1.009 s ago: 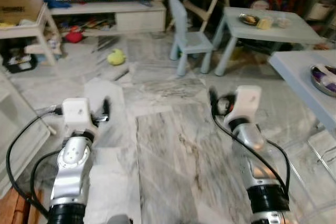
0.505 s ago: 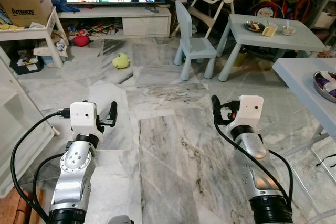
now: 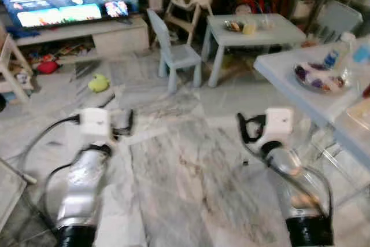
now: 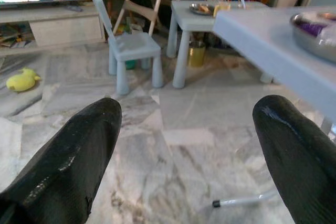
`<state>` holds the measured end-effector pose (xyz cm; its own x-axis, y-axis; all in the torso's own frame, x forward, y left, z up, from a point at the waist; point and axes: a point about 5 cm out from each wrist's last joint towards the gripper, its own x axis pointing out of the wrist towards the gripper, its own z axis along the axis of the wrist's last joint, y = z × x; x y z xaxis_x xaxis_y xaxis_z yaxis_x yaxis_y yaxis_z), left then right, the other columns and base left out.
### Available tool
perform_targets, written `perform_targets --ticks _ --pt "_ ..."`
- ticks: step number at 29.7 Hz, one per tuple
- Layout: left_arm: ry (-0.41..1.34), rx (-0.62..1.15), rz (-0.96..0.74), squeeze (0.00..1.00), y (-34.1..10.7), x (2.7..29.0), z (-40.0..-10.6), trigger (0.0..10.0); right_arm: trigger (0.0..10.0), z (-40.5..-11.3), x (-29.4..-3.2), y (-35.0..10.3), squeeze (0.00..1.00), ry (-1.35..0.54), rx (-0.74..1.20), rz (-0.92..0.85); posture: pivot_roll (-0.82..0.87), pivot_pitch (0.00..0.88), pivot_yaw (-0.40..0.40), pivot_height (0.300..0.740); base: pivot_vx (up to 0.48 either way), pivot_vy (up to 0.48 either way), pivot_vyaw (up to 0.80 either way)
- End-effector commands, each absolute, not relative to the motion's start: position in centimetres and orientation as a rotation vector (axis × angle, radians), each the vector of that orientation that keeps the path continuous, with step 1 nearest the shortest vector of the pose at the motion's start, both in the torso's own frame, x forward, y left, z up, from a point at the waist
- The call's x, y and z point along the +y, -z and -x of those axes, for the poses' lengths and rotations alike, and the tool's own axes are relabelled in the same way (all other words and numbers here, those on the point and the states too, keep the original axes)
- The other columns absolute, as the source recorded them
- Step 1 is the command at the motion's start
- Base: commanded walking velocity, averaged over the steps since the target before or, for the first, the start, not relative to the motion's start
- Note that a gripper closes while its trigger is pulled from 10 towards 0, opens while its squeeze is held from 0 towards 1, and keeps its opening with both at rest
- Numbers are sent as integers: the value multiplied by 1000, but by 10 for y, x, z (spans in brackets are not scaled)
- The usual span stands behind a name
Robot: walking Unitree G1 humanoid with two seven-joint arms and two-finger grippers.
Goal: Restocking fridge
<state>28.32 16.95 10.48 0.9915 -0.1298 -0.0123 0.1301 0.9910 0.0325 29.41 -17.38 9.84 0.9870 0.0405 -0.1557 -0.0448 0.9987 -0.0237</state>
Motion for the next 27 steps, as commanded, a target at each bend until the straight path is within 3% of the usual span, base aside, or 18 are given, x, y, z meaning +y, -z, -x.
perform_targets --ticks 1,10,13,23,27 --pt "98 20 -31 0 -106 181 -285 10000 10000 -295 -160 -106 0 -110 127 30 19 0 -28 740 368 0 -800" --pt "85 5 -29 0 -108 184 -287 10000 10000 -284 -145 -103 0 -141 82 -57 37 0 -61 740 359 0 -800" --pt "71 1 -21 0 -109 188 -286 10000 10000 -284 -153 -100 0 -41 67 -145 42 0 -61 740 314 0 -800" --pt "103 -7 -17 0 -113 183 -292 10000 10000 -287 -158 -114 0 -58 -29 -9 12 0 -48 740 294 24 -800" --pt "85 -15 0 0 -114 181 -292 10000 10000 -289 -157 -122 0 -56 -63 -13 11 0 -54 740 0 0 -800"
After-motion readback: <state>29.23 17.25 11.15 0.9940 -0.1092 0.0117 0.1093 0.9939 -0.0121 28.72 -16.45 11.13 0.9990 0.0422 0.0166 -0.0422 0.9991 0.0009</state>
